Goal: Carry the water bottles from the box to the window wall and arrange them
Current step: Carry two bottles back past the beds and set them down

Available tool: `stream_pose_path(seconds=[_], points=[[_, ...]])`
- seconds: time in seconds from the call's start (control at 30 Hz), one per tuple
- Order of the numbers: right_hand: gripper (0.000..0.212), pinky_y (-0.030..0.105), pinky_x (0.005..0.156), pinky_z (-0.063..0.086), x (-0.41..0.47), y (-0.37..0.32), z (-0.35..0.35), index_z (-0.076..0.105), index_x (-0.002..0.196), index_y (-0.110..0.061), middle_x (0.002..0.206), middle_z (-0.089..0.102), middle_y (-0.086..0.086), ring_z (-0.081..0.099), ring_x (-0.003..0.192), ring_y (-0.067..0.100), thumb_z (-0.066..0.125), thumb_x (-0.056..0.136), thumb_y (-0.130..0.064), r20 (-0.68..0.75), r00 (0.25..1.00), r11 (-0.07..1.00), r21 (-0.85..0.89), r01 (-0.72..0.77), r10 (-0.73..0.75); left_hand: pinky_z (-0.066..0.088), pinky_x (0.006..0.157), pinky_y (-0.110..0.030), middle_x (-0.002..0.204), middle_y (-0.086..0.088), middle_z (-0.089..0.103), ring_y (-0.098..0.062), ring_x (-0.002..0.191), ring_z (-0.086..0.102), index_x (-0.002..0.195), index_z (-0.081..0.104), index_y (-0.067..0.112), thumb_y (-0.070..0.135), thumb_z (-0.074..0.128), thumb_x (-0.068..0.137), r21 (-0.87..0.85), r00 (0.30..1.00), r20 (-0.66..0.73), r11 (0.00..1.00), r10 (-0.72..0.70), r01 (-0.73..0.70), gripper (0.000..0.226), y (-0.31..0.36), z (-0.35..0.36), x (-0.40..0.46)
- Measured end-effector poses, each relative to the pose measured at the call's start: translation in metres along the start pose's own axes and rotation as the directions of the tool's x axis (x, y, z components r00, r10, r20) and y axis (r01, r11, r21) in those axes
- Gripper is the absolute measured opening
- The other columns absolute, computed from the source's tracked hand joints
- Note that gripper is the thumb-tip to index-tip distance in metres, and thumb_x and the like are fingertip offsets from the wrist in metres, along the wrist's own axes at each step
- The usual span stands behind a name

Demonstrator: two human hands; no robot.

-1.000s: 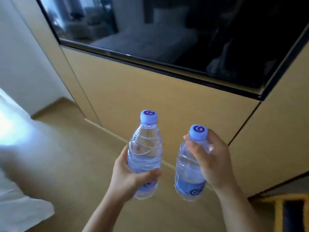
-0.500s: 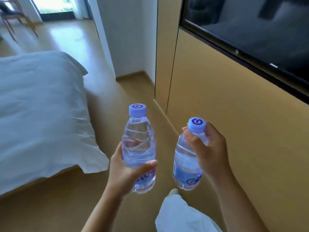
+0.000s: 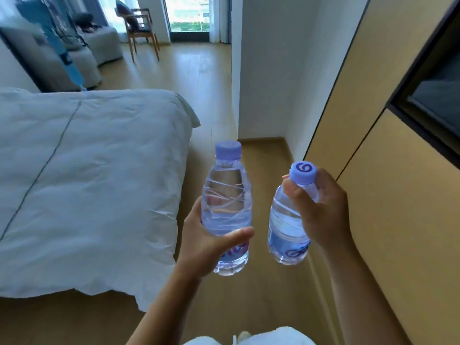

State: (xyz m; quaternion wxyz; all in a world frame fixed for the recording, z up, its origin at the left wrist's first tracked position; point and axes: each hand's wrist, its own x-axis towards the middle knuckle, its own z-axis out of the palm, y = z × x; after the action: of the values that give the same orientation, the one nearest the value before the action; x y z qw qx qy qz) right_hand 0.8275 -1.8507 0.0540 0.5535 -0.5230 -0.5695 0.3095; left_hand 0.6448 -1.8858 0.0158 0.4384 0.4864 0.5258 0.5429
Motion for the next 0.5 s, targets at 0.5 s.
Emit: stream_pose_path(seconds=[0.5], points=[[0.024,0.003,0.065,0.041,0.255,0.068,0.148,0.060,0.089,-0.033,0.085,0.066,-0.023,0.061,0.075,-0.003,0.057,0.072,-0.049,0.157,0.983,0.995,0.001,0.097,-0.096,0.057,0.076,-0.031,0.094,-0.001,0.073,-0.019,0.086,0.071,0.105,0.062,0.017,0.045,0.083,0.040,-0.009,0.997,-0.067,0.999,-0.033,0.033,0.074,-0.039,-0.027,0.287]])
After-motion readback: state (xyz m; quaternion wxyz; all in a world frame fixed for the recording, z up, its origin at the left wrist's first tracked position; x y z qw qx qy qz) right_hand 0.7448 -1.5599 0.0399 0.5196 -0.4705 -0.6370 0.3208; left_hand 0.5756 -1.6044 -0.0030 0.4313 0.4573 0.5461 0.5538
